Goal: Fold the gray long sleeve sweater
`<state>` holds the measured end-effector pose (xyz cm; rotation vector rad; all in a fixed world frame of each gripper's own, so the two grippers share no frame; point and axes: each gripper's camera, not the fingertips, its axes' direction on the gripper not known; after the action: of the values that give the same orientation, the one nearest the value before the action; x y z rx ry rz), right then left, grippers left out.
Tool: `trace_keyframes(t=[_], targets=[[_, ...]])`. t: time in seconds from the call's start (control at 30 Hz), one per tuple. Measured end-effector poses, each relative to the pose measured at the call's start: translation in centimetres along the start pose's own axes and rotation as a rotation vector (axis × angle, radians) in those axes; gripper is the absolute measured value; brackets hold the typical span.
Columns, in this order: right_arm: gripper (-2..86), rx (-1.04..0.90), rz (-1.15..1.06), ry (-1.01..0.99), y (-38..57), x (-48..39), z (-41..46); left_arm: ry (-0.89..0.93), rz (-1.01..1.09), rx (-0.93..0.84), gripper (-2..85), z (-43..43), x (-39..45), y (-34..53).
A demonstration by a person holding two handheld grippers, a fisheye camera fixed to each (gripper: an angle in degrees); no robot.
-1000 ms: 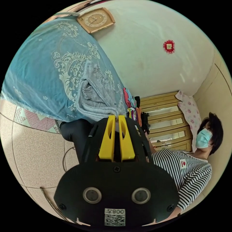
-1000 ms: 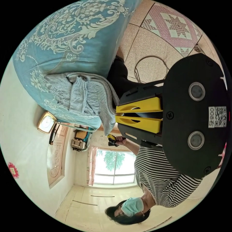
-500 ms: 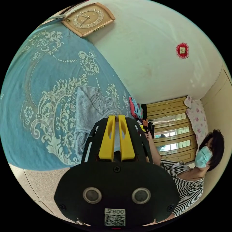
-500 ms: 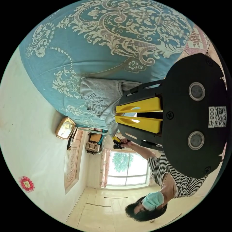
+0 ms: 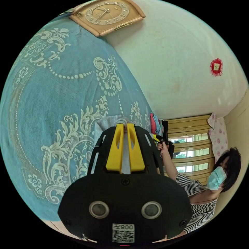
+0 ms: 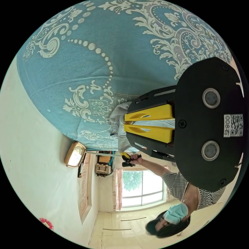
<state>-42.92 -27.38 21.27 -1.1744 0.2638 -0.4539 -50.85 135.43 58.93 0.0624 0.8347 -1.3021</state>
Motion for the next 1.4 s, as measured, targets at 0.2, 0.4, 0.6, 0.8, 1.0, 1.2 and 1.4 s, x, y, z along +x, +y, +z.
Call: trace_keyframes(t=[0.2, 0.4, 0.6, 0.8, 1.0, 1.2, 1.4], targets=[[2.0, 0.029, 0.010, -0.005, -3.9, 1.5, 1.0, 0.004, 0.012, 0.019, 2.9, 4.8, -2.4, -3.6], [2.1, 0.025, 0.067, 0.003, -6.0, 3.5, 3.4, -0.013, -0.055, 0.005, 3.4, 9.9, -6.1, -4.7], [2.5, 0.082, 0.062, -0.070, -4.8, 3.7, 3.6, 0.029, -0.029, 0.065, 4.9, 10.6, -6.1, -3.4], [1.9, 0.253, -0.016, 0.038, -0.3, -0.3, 1.9, -0.032, 0.113, 0.105, 2.7, 12.8, -1.0, -0.6], [0.3, -0.011, -0.327, 0.307, -3.1, -11.6, 15.0, -0.299, 0.357, -0.169, 0.5, 26.6, 7.2, -1.6], [0.0, -0.091, -0.342, 0.572, -7.0, -13.6, 24.3, -0.446, 0.359, -0.137, 0.1, 32.0, 8.5, -3.0], [0.0, 0.003, -0.304, 0.486, -5.5, -14.4, 23.6, -0.438, 0.401, -0.049, 0.1, 30.3, 11.0, 0.7]])
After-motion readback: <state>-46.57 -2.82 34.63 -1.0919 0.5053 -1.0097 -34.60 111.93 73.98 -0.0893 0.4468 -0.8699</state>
